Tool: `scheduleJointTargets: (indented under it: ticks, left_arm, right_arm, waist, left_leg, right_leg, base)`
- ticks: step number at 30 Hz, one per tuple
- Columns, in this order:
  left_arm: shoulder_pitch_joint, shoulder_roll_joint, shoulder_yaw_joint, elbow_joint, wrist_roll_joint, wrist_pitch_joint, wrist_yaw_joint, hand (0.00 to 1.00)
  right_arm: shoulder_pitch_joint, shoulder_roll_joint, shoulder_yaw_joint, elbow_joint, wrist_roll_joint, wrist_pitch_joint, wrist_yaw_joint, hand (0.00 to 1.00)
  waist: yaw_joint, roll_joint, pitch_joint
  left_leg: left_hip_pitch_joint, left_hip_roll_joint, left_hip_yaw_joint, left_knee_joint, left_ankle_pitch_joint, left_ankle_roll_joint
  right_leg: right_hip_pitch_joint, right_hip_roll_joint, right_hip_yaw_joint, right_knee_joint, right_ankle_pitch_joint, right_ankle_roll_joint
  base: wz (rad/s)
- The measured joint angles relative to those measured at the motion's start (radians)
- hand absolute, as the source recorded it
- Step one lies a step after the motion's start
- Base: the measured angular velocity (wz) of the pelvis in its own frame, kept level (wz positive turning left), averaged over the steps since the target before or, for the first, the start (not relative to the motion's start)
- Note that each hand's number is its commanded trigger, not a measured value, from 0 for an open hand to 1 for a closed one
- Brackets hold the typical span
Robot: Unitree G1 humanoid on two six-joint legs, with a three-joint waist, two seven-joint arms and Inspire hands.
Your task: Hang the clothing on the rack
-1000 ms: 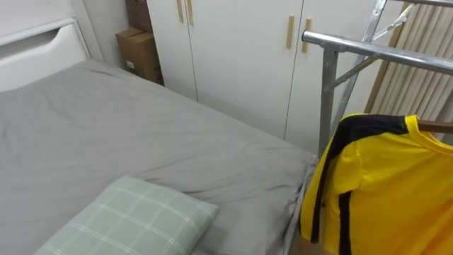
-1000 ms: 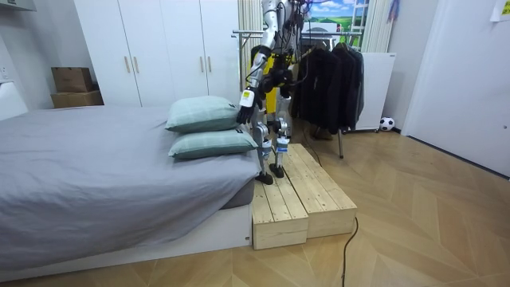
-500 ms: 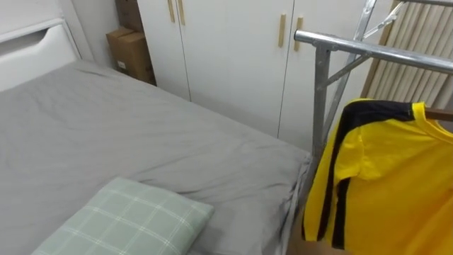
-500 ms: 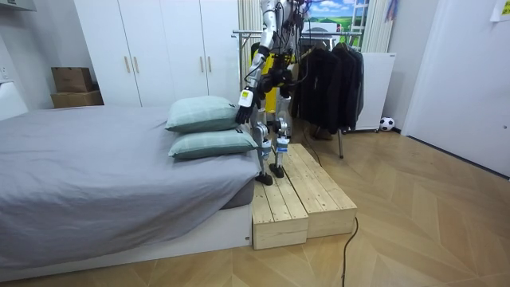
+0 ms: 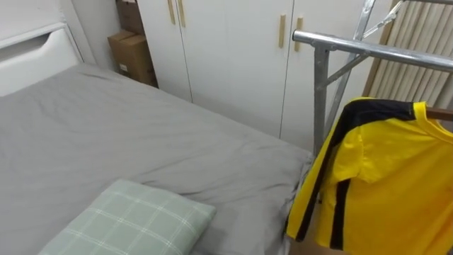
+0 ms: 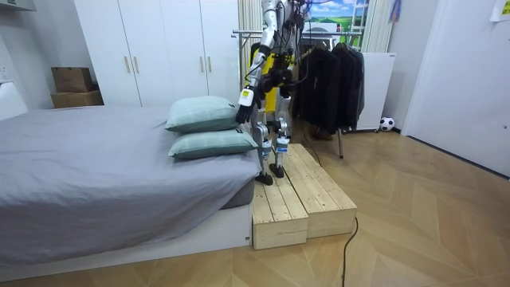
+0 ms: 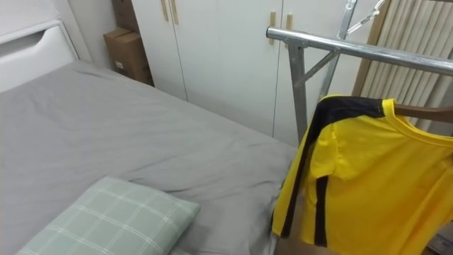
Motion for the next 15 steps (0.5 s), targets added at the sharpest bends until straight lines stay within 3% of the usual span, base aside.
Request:
scheduleJointTargets:
  ticks: [6, 11, 15]
  left_arm:
    - [-0.001, 0.000, -0.011, 0.004, -0.002, -0.013, -0.001, 0.00]
    - [0.000, 0.000, -0.013, -0.023, 0.002, -0.015, -0.002, 0.00]
    - [0.001, 0.001, -0.020, -0.040, 0.004, -0.025, -0.002, 0.00]
  right_arm:
    - [0.020, 0.013, -0.025, 0.029, 0.000, 0.000, -0.004, 1.00]
    - [0.040, 0.012, -0.027, 0.032, 0.010, -0.004, -0.037, 1.00]
    - [0.089, 0.012, -0.027, 0.040, 0.015, -0.010, -0.042, 1.00]
  waist:
    - [0.005, 0.022, 0.0058]
    - [0.006, 0.048, 0.0048]
    - [0.009, 0.055, 0.0021]
  left_leg:
    - [0.000, 0.006, 0.025, 0.006, 0.000, 0.000]
    - [-0.004, 0.005, 0.025, 0.007, 0.000, 0.000]
    - [-0.017, 0.010, 0.027, 0.005, 0.001, -0.003]
  right_leg:
    - [0.000, 0.000, -0.007, -0.002, 0.000, 0.000]
    - [-0.004, 0.000, -0.010, -0.002, 0.000, 0.000]
    - [-0.016, -0.001, -0.018, 0.004, 0.000, 0.000]
  base:
    - [0.04]
    - [0.01]
    - [0.06]
